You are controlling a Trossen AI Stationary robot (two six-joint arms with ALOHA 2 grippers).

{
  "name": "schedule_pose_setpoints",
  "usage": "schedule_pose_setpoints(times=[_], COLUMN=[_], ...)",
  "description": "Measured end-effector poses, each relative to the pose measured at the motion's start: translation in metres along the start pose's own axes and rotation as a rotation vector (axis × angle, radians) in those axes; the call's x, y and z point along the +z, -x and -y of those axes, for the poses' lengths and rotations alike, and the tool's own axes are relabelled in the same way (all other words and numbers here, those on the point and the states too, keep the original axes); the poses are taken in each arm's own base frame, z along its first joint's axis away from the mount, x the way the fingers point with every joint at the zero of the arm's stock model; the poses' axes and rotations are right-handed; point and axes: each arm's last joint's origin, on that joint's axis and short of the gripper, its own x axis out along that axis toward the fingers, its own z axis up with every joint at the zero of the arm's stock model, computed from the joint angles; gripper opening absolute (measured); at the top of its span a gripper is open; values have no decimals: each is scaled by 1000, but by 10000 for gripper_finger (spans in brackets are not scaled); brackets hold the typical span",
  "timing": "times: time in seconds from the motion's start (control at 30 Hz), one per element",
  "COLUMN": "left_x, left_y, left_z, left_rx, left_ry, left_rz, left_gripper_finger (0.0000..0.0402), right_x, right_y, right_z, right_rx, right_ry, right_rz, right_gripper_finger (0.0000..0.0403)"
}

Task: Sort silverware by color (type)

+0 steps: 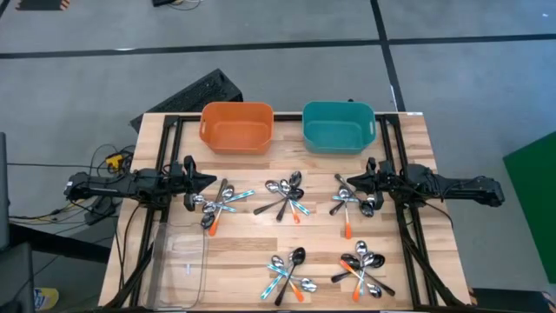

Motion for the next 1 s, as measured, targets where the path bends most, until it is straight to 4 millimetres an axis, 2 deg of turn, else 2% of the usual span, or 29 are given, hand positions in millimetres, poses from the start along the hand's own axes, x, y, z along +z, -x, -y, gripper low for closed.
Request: schedule_pose_setpoints(times=[0.17,0.33,0.83,1.0], left_x=[4,4,4,4], left_y=[2,5,5,5], left_z=[-10,-15,-16,-16], left_rx=[363,556,578,577], left_ry=[138,89,71,82], left_rz=[129,164,163,167], left_gripper_finger=[0,0,0,0], right_x=[0,0,1,8], right_y=[0,0,0,0], right_z=[0,0,0,-1], right_rx=[0,0,2,-14], right_ry=[0,0,-5,-341], right_rz=[1,0,5,95], right_gripper_finger=[25,25,25,25])
